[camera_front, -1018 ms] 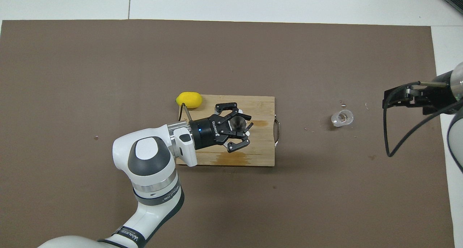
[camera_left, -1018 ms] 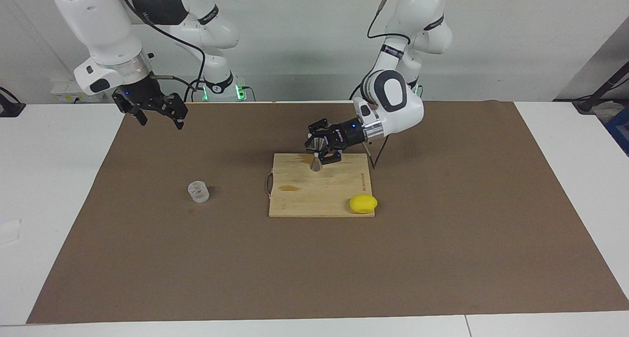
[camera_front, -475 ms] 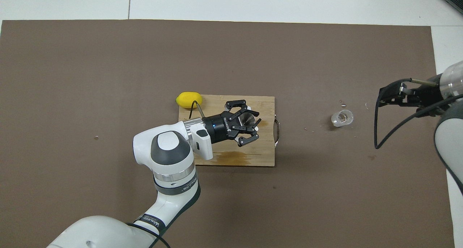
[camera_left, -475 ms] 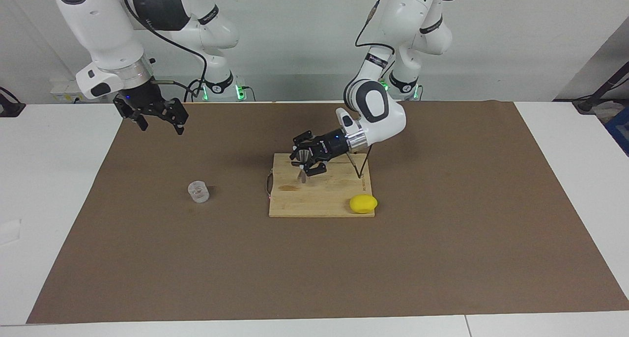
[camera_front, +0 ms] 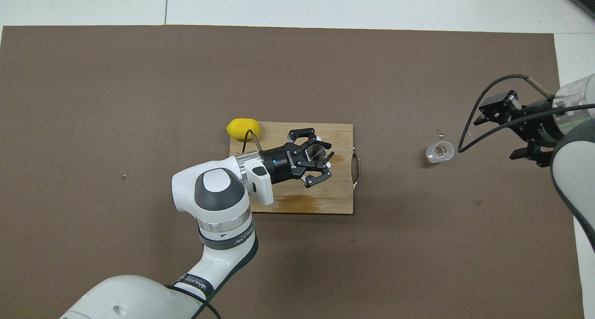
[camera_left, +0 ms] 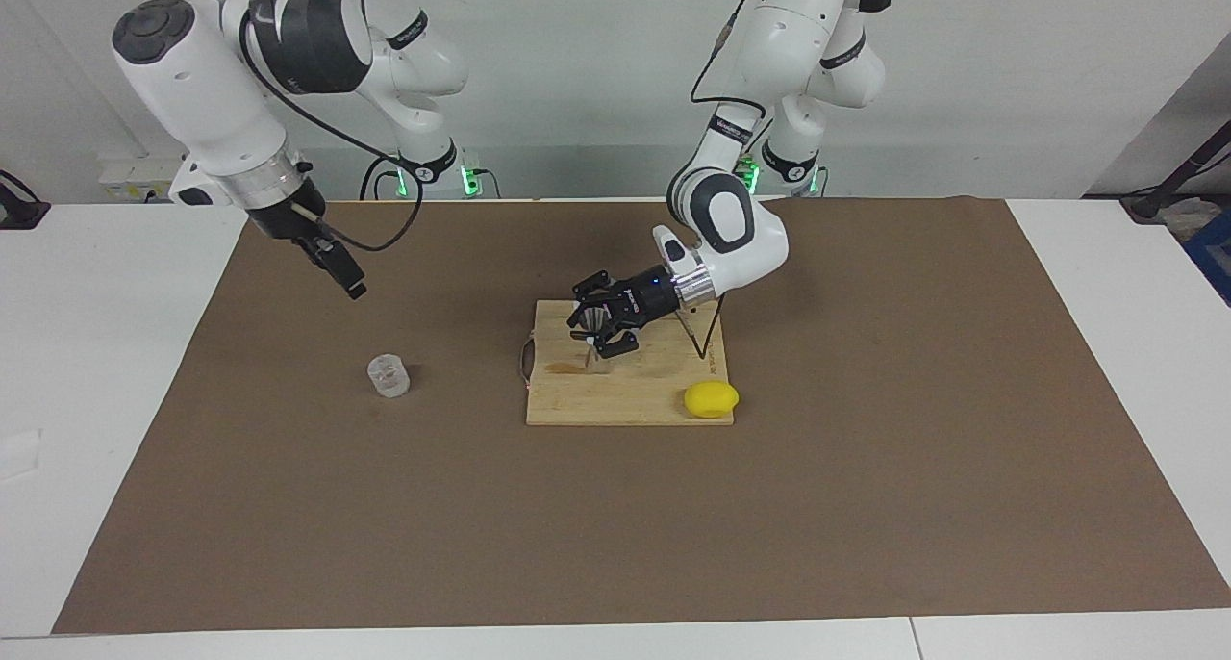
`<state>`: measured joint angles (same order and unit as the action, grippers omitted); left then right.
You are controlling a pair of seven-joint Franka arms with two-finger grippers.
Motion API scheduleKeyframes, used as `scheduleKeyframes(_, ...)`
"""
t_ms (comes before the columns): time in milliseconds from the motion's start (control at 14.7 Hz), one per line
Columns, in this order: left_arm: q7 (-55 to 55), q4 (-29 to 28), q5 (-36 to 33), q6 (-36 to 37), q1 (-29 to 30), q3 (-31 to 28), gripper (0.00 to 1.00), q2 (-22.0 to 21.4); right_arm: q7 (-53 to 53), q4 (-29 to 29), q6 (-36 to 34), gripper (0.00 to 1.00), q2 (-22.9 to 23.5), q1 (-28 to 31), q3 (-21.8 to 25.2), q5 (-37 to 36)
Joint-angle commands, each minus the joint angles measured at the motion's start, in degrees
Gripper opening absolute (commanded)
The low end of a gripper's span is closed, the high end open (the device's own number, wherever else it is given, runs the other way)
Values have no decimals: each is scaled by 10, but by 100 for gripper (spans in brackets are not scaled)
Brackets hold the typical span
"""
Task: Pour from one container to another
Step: 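Set the cup down with the left gripper while the right gripper reaches the glass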
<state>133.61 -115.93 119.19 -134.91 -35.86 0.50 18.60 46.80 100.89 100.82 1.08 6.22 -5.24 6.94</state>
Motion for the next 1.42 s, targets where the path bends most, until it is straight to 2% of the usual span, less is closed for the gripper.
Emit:
scheduleKeyframes(0, 22, 8, 29, -11, -11, -3, 15, 7, 49, 5, 19, 100, 35, 27, -3, 52)
scheduleKeyframes(339, 28, 5, 37, -11, -19, -3, 16, 11, 161, 6, 66, 100, 101, 70, -3, 119)
scheduleKeyframes(475, 28, 4, 39, -14, -19, -3, 18, 12, 163, 6, 77, 100, 128, 90, -3, 151)
scheduleKeyframes(611, 29, 4, 39, -17, -19, -3, 38, 12, 162, 7, 88, 100, 151, 93, -3, 159)
scheduleKeyframes(678, 28, 3, 39, -18, -19, -3, 44, 12, 161, 20, 108, 100, 153, 92, -3, 168)
scheduleKeyframes(814, 29, 1, 39, -18, -18, -3, 46, 12, 135, 70, 156, 100, 154, 105, -4, 182)
scheduleKeyframes(950, 29, 1, 39, -16, -16, -4, 55, 12, 61, 84, 163, 100, 179, 109, -3, 234)
scheduleKeyframes(1018, 29, 2, 38, -16, -13, -4, 71, 12, 54, 90, 165, 100, 185, 110, -3, 238)
scheduleKeyframes(1086, 29, 1, 37, -16, -11, -4, 100, 12, 54, 92, 167, 100, 190, 113, -3, 244)
scheduleKeyframes(1357, 29, -19, 30, 20, 18, -4, 100, 5, 31, 106, 169, 100, 207, 123, -3, 307)
